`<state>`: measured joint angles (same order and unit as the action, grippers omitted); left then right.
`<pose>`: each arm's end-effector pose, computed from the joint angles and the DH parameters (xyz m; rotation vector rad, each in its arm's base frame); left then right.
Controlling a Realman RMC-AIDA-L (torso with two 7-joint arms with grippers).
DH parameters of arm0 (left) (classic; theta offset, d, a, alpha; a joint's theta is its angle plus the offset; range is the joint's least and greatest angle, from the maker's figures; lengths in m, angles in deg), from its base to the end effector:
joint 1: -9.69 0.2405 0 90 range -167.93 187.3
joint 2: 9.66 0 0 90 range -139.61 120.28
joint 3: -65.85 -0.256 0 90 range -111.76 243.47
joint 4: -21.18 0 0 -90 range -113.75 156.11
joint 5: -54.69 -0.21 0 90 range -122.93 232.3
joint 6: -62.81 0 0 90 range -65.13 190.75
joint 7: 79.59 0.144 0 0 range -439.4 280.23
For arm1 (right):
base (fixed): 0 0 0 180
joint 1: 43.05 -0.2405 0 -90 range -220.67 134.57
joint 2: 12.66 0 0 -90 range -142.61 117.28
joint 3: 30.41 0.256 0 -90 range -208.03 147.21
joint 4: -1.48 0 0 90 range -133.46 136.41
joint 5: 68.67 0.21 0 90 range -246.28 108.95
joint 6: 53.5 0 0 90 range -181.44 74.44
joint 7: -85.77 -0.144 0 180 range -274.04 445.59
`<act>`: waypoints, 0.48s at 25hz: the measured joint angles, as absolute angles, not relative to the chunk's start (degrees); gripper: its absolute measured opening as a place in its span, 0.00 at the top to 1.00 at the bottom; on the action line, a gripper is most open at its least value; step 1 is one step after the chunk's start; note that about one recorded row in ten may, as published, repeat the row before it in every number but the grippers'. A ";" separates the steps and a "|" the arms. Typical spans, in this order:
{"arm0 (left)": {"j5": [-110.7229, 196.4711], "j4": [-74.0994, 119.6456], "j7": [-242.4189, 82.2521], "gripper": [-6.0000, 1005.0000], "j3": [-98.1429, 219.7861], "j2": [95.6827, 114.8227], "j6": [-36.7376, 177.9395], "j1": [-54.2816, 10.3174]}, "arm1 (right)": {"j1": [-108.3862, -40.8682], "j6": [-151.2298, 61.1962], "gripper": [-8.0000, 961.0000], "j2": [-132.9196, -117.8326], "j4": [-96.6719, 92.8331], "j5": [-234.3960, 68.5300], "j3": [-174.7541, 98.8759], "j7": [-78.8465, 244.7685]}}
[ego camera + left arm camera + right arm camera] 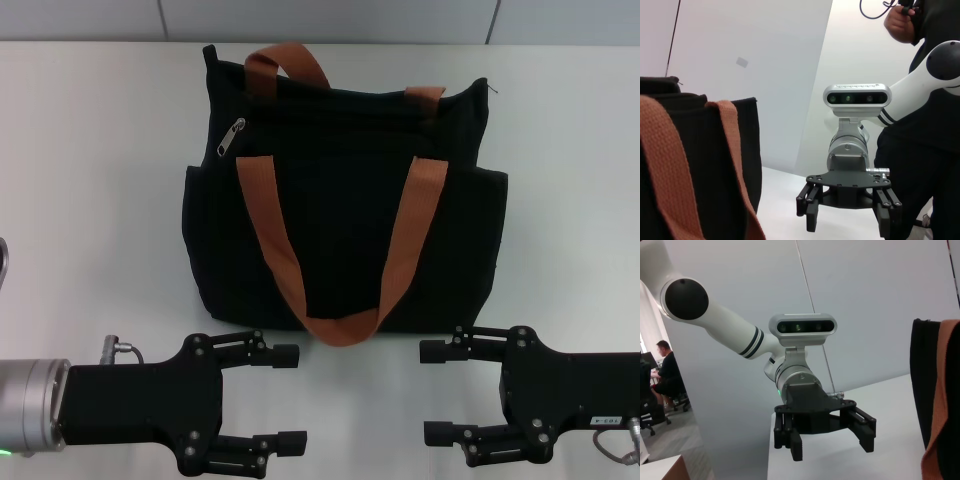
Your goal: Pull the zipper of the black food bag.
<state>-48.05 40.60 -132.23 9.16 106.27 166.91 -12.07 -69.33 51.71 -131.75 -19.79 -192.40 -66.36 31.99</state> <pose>-0.2837 0.2200 -0.0361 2.9213 0.3658 1.0312 0.2764 0.2346 -0.0416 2.9377 -0.3628 -0.9638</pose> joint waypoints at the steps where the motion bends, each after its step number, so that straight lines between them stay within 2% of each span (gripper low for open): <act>1: -48.05 40.60 -132.23 0.19 9.17 106.26 166.93 -12.02 | -69.33 51.71 0.19 -131.75 -19.79 -192.40 -66.36 31.99; 12: -48.05 40.60 -132.23 0.19 9.16 106.26 166.96 -11.85 | -69.33 51.71 0.19 -131.75 -19.79 -192.40 -66.36 31.99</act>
